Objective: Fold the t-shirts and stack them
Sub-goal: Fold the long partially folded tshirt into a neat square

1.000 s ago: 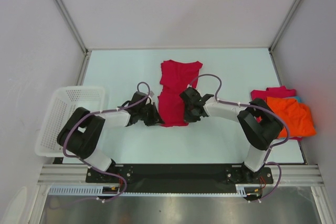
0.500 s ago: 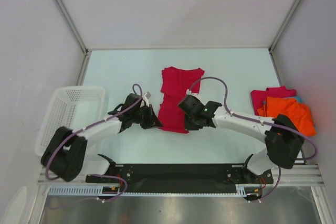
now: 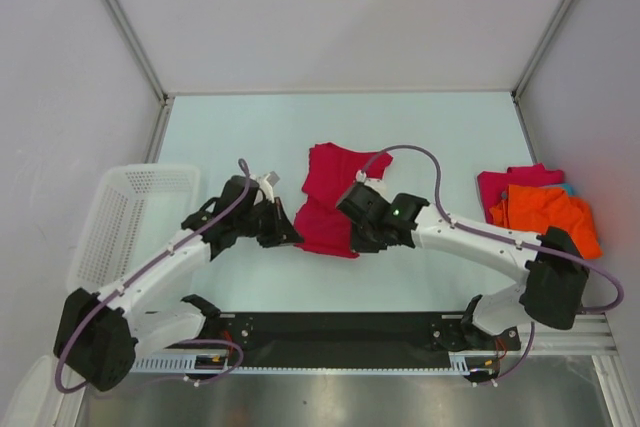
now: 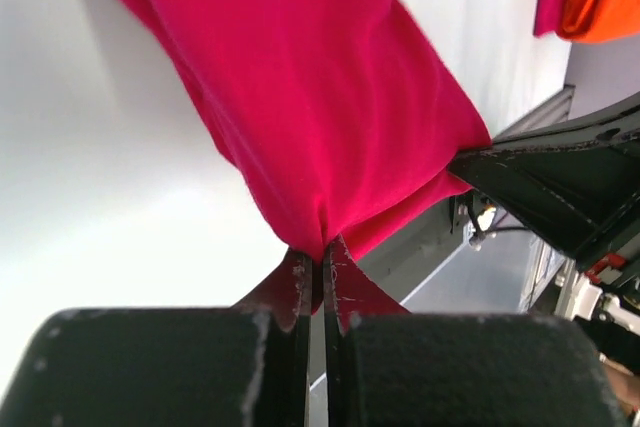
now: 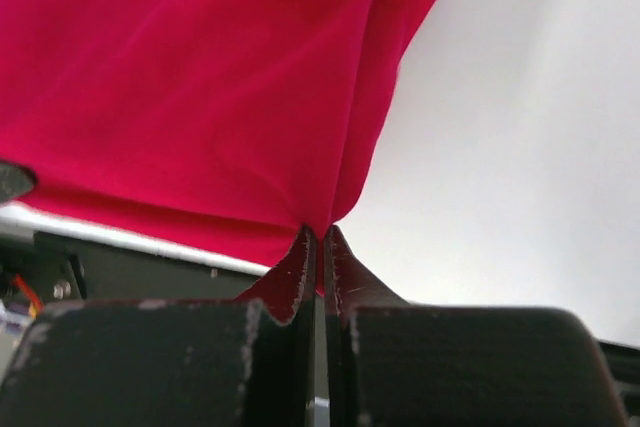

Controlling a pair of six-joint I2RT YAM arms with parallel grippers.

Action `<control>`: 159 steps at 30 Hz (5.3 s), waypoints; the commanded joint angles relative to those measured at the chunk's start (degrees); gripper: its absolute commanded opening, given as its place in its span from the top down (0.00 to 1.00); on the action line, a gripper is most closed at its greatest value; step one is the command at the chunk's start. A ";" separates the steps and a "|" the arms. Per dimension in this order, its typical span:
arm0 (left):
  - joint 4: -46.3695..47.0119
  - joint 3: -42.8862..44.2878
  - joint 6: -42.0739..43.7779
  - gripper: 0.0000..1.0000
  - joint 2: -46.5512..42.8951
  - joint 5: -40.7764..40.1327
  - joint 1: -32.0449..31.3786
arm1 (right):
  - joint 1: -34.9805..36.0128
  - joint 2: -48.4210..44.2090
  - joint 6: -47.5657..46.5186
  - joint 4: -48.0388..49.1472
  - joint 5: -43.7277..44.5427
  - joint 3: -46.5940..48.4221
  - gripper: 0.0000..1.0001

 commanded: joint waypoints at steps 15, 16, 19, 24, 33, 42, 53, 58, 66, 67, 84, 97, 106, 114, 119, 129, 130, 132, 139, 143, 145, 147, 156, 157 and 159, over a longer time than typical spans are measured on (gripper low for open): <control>0.97 41.47 8.91 0.99 43.10 1.20 5.68 | -21.31 20.23 -18.06 3.46 1.94 21.41 1.00; 0.01 43.14 9.26 0.99 44.86 1.46 5.85 | -21.93 21.02 -18.50 3.47 1.85 21.85 1.00; -1.66 49.47 9.52 0.99 50.84 2.34 6.64 | -24.13 22.43 -19.46 4.08 1.59 23.60 1.00; -2.81 56.86 9.26 0.99 58.49 3.48 8.14 | -27.82 26.91 -20.96 4.78 0.36 28.60 1.00; -2.37 60.20 7.68 0.81 63.77 5.07 9.90 | -31.25 36.57 -22.72 3.99 -2.37 36.70 0.89; -3.25 59.94 8.90 0.05 61.50 2.52 10.34 | -31.52 36.50 -23.60 5.05 -1.23 37.32 0.65; -1.15 49.76 8.73 0.04 52.62 1.38 10.42 | -28.36 27.54 -22.37 4.35 1.14 34.07 0.66; 0.70 43.35 8.56 0.04 48.93 1.20 10.34 | -23.35 22.08 -20.88 7.59 2.20 30.99 0.65; 3.25 37.45 7.94 0.04 45.50 1.73 10.34 | -21.85 29.97 -20.78 6.80 -1.14 32.13 0.65; 3.34 36.66 8.03 0.04 45.15 1.64 10.34 | -22.28 31.12 -21.05 7.07 -1.14 32.48 0.65; 3.95 26.98 9.35 0.04 37.94 0.32 10.34 | -28.44 50.38 -25.09 7.95 -0.17 52.26 0.69; 2.99 27.16 9.70 0.04 37.58 0.06 10.34 | -31.34 54.24 -25.97 7.78 -0.08 53.57 0.69; 2.72 26.28 10.31 0.04 37.41 -1.35 10.34 | -30.81 45.47 -27.99 5.75 1.84 55.77 0.66; 5.00 26.63 11.10 0.03 38.46 -1.96 10.34 | -32.65 33.00 -27.73 5.04 -4.80 47.71 0.51; 6.94 28.47 14.87 0.01 38.20 -5.91 10.34 | -35.55 26.48 -23.34 14.09 -16.86 27.52 0.52; -4.92 38.32 24.99 0.00 41.62 -31.67 9.28 | -37.40 23.75 -18.50 20.78 -23.02 13.51 0.51; -4.84 38.41 24.90 0.00 41.97 -31.50 9.28 | -37.67 24.10 -18.06 21.56 -23.20 12.89 0.51; -4.05 38.06 24.20 0.00 43.29 -29.93 9.20 | -37.84 24.19 -17.71 22.27 -23.72 11.66 0.51; -1.85 37.88 23.58 0.00 46.72 -29.12 6.91 | -39.25 24.89 -17.80 24.12 -24.08 7.88 0.50; 1.75 36.74 23.67 0.00 47.34 -28.07 5.33 | -40.04 24.89 -18.15 24.65 -23.82 6.47 0.50; 2.81 36.39 23.93 0.00 48.04 -27.28 4.89 | -40.31 25.33 -18.24 25.09 -23.90 6.21 0.50; 4.13 36.21 23.59 0.00 48.92 -25.96 4.71 | -40.39 25.68 -18.15 25.35 -24.16 6.12 0.50; 4.31 37.18 21.92 0.00 47.51 -26.49 4.97 | -40.66 28.32 -17.80 26.49 -24.78 6.91 0.51; 4.31 37.44 21.57 0.00 47.60 -26.40 5.15 | -40.66 28.58 -17.80 26.58 -24.87 7.26 0.51; 3.61 38.23 20.34 0.01 47.34 -27.09 5.15 | -40.66 28.94 -17.53 26.84 -25.04 7.52 0.52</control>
